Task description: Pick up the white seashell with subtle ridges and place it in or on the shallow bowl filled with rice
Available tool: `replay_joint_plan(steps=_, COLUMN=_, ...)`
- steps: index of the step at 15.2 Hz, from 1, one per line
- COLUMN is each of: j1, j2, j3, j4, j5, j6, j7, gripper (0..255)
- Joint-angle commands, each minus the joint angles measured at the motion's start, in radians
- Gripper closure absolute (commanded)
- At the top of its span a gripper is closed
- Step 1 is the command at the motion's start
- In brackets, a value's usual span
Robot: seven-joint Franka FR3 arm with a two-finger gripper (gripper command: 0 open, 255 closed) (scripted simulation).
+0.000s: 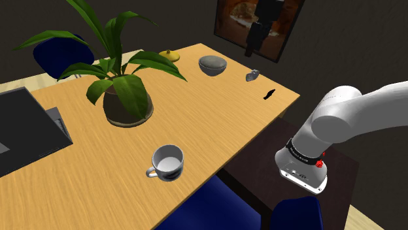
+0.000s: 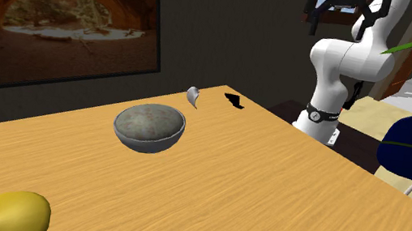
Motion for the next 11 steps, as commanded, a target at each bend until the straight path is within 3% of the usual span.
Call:
replay_joint_plan(steps=1, j1=0.000, j2=0.000, j3=0.000, j4=0.000, j5=0.000, j6=0.000, j7=0.000, gripper=0)
replay_joint_plan(steps=11, j1=-0.041, j2=0.073, j3=-0.174, j4=-0.139, j5=-0.175, j6=0.184, j7=-0.329, gripper=0)
